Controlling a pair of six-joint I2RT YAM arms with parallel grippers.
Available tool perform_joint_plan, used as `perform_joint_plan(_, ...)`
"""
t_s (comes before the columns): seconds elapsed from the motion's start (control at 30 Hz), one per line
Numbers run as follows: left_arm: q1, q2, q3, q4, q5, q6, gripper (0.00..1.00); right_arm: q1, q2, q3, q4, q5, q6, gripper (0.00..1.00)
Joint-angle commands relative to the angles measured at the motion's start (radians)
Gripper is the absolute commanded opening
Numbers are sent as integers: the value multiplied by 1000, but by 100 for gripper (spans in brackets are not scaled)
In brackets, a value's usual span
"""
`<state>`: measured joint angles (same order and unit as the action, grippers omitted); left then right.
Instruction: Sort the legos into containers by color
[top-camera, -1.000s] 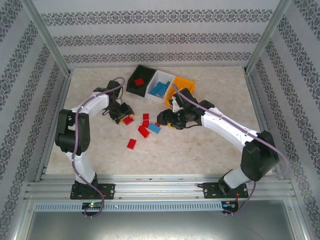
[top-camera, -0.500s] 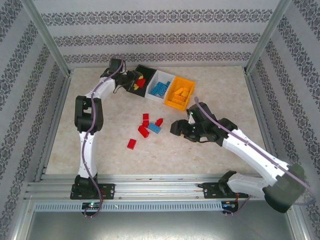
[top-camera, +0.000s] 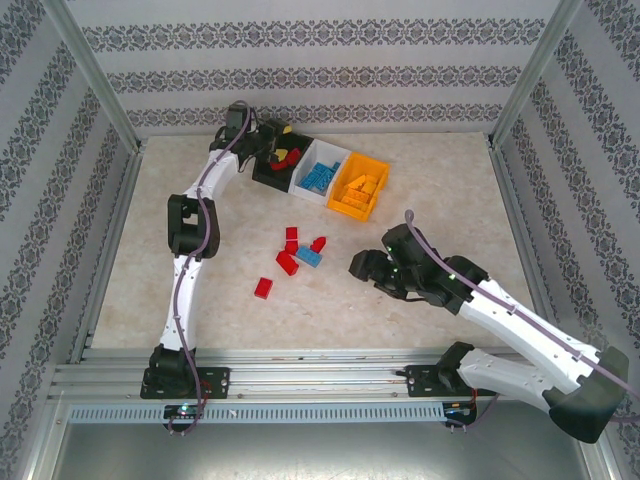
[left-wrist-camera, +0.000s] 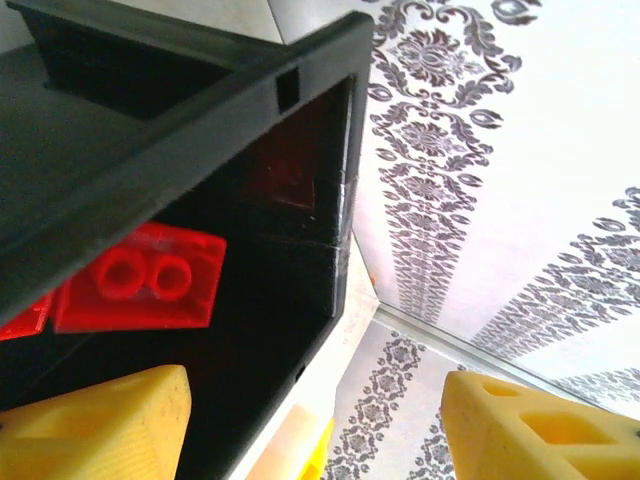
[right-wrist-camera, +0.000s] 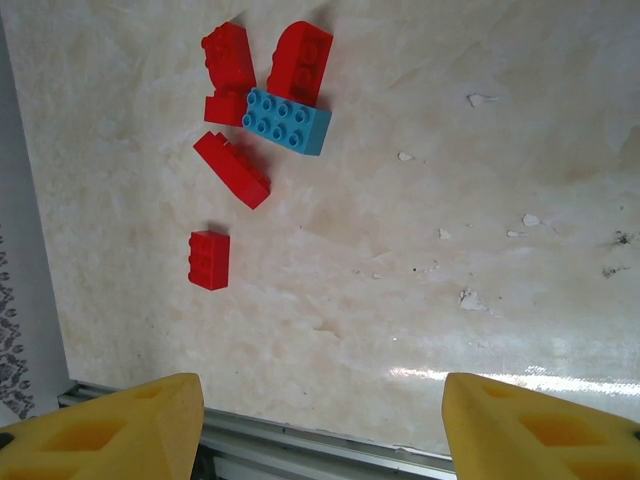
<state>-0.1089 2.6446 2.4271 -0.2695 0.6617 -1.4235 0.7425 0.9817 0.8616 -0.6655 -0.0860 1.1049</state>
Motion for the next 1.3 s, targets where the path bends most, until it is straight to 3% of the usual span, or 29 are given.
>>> perform_joint_plan(0.0, 13, -15, 17, -28, 35, -12, 69, 16, 29, -3, 11, 47, 23, 65)
perform_joint_plan(0.17, 12, -142, -111, -67, 48, 97, 70, 8, 158, 72, -11, 32, -16, 65)
perform_joint_plan(0.3, 7, -298, -198, -345, -9, 416, 71, -11, 352, 205, -59, 6, -84, 64)
perform_joint_plan(0.43, -2, -522, -463, -478, -103, 663, 71, -64, 526, 300, -19, -59, -122, 62)
perform_joint_plan(0.7, -61, -900, -1012, -592, -274, 956, 70, -131, 775, 495, -11, -161, -208, 61)
perform_joint_plan(0.87, -210, -1038, -1183, -686, -403, 1060, 70, -159, 774, 476, 27, -201, -185, 61)
perform_joint_plan(1.0, -323, -1120, -1300, -711, -475, 1054, 68, -173, 739, 438, 27, -212, -196, 61)
perform_joint_plan(1.27, -428, -1159, -1465, -638, -516, 1020, 67, -181, 625, 316, 41, -223, -196, 61)
